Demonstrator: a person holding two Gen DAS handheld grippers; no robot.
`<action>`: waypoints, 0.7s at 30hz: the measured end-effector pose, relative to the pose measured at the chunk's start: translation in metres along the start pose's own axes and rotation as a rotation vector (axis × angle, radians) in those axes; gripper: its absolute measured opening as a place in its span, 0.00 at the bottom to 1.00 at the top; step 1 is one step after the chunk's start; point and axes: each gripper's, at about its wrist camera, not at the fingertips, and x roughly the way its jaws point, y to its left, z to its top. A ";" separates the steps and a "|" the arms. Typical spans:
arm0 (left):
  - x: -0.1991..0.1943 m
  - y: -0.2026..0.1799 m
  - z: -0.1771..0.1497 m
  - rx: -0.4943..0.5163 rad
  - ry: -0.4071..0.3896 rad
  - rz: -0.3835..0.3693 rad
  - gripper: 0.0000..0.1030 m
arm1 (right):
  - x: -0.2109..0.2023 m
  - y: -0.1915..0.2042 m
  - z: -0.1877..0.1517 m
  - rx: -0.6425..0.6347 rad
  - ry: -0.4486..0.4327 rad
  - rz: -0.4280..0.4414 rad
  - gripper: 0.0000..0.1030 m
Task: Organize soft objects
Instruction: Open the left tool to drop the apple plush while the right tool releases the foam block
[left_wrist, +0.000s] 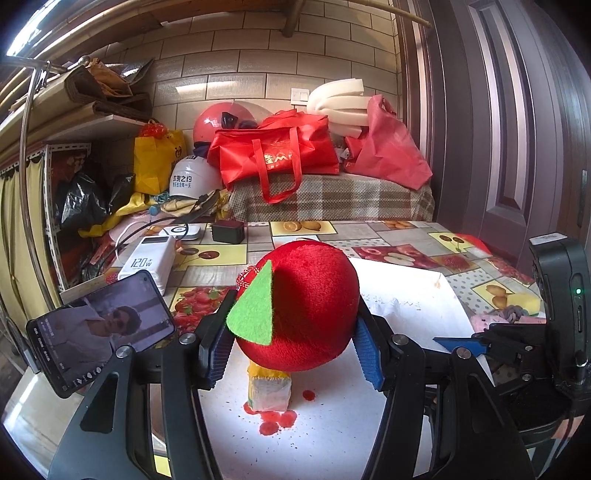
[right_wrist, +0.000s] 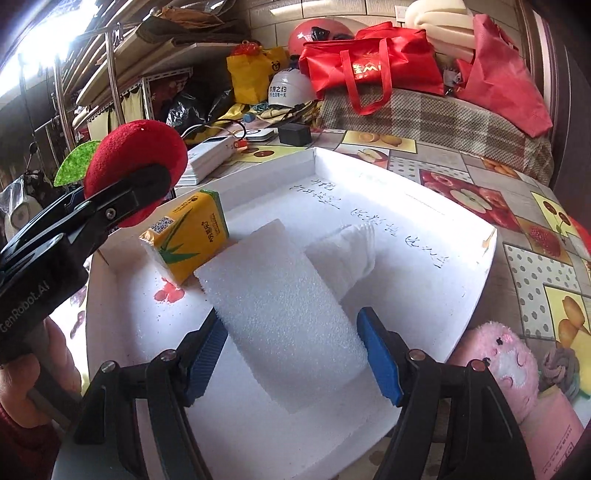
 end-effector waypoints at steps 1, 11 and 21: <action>0.001 0.001 0.000 -0.004 0.000 0.001 0.56 | 0.002 -0.003 0.003 0.010 -0.002 -0.023 0.70; 0.002 0.001 0.003 -0.004 -0.031 0.064 0.62 | -0.010 -0.019 0.012 0.085 -0.130 -0.042 0.72; -0.002 0.002 0.002 -0.007 -0.054 0.098 1.00 | -0.021 -0.013 0.012 0.060 -0.213 -0.112 1.00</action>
